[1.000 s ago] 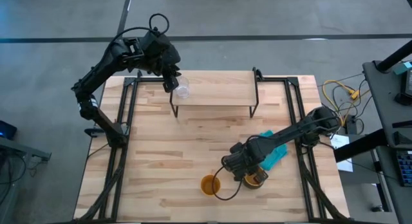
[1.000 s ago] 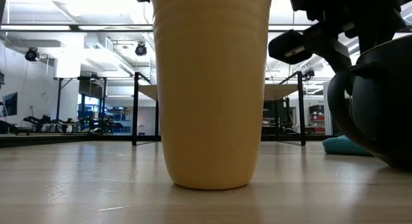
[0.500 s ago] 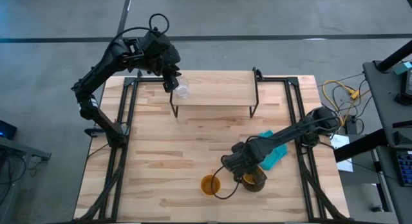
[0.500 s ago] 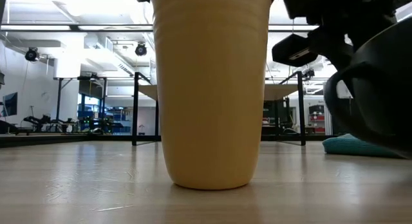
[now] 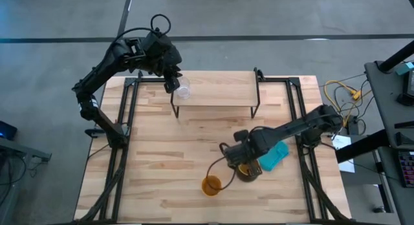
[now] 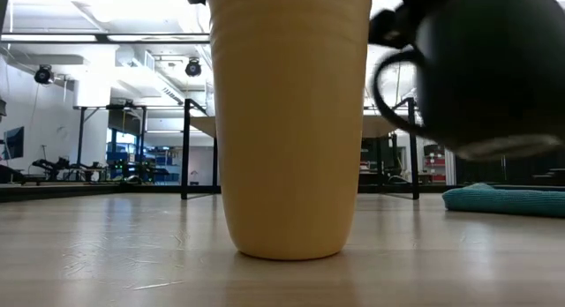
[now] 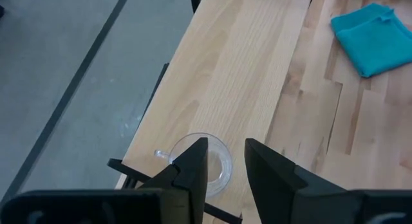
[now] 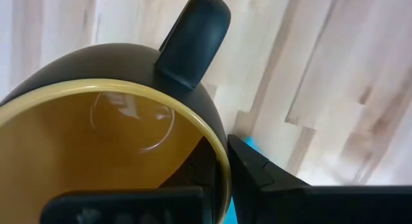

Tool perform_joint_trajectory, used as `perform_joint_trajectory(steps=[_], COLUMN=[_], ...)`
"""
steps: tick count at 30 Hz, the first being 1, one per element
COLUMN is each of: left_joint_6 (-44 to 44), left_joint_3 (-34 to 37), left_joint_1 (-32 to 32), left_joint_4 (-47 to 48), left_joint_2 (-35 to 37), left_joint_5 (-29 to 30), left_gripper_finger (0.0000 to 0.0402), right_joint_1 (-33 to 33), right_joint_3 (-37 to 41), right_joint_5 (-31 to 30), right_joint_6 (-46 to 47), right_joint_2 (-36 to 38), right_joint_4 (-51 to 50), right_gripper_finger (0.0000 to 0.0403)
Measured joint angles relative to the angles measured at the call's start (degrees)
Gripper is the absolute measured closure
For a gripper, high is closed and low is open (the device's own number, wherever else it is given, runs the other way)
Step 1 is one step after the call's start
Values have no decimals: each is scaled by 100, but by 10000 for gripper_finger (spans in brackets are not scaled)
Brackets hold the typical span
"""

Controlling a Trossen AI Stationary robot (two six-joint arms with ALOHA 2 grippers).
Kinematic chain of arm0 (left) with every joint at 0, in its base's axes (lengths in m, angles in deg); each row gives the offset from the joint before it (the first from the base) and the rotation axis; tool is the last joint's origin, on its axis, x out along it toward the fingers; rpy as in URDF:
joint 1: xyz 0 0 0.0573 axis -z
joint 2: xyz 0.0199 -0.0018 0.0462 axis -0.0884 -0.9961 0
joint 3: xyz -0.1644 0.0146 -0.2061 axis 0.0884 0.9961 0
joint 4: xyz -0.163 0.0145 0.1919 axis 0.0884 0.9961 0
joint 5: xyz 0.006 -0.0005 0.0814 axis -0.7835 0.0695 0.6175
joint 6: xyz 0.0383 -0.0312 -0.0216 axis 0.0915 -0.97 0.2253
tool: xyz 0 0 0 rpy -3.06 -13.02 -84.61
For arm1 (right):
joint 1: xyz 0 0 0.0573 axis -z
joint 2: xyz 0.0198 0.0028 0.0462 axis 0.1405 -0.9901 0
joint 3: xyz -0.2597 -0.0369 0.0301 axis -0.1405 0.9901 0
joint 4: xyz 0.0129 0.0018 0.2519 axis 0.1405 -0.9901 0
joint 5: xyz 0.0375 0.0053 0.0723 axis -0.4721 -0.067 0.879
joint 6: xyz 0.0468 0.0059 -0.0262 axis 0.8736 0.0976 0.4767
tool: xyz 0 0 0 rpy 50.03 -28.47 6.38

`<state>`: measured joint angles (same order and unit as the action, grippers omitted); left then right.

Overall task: Stack small to large cups/mugs on shelf
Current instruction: Put the black mug on the shelf

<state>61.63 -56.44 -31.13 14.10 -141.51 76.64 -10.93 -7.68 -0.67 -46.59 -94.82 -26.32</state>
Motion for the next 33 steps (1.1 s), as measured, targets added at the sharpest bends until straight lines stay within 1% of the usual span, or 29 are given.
perform_joint_trajectory(steps=[7,13,16,20,25,33], left_joint_6=[-17,-158,-160,-165,-170,-170], left_joint_3=[4,8,9,9,9,9], left_joint_1=[1,0,0,0,2,2], left_joint_4=[-1,1,1,1,0,-382], left_joint_2=[0,-46,-102,-206,-349,-470], left_joint_5=[0,0,-1,-2,-1,-2], left_gripper_finger=[313,313,313,313,313,313], right_joint_1=[475,919,1194,1595,2149,3022], right_joint_3=[-774,-1487,-1835,-2297,-2768,-2926], right_joint_5=[-85,-812,-1010,-1138,-1142,-1139], right_joint_6=[331,342,305,294,273,88], right_joint_2=[0,0,0,0,7,-27], right_joint_4=[-297,-521,-549,-556,-651,-654], right_gripper_finger=[389,389,390,390,390,390])
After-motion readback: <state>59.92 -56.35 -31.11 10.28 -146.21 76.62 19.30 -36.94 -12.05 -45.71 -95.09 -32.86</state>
